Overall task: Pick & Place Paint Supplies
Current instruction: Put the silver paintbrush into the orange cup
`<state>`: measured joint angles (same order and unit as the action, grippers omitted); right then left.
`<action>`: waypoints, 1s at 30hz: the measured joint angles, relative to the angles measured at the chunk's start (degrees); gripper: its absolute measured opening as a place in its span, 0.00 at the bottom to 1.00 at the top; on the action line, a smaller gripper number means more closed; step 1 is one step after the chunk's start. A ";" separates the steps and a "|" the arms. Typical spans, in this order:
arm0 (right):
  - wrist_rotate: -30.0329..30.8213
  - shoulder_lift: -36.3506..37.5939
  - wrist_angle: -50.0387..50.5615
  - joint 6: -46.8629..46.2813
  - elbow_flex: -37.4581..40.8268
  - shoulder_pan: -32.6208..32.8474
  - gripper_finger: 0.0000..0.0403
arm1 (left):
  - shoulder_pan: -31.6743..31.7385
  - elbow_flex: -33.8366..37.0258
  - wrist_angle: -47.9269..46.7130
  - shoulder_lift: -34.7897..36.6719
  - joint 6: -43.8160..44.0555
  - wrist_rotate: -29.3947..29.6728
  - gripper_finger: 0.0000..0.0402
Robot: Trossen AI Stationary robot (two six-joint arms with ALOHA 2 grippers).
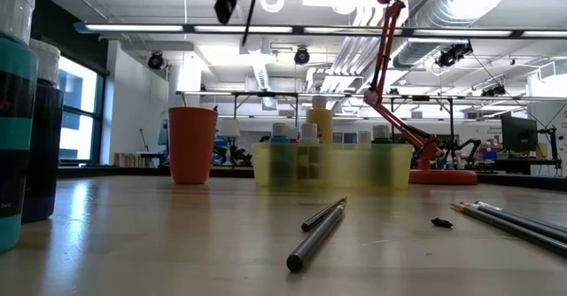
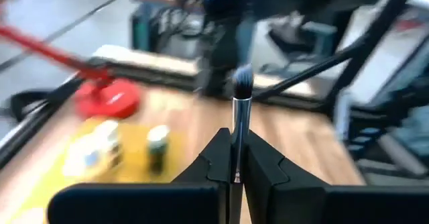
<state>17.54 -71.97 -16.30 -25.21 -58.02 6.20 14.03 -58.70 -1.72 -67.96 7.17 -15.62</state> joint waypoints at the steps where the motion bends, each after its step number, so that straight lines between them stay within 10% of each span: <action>1: 0.02 0.24 0.53 0.00 0.00 0.32 0.31 | 0.79 0.07 -1.40 0.80 -0.76 0.97 0.03; 16: 0.48 0.88 4.24 -0.24 0.00 4.18 0.28 | 10.24 0.27 -19.91 10.41 -6.92 9.58 0.03; 30: 1.25 0.86 4.13 -0.35 0.00 4.34 0.27 | 12.21 14.86 -11.13 24.04 -5.84 13.66 0.03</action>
<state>18.79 -71.11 -12.16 -25.56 -58.02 10.53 26.24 -43.84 -12.84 -43.93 1.34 -1.96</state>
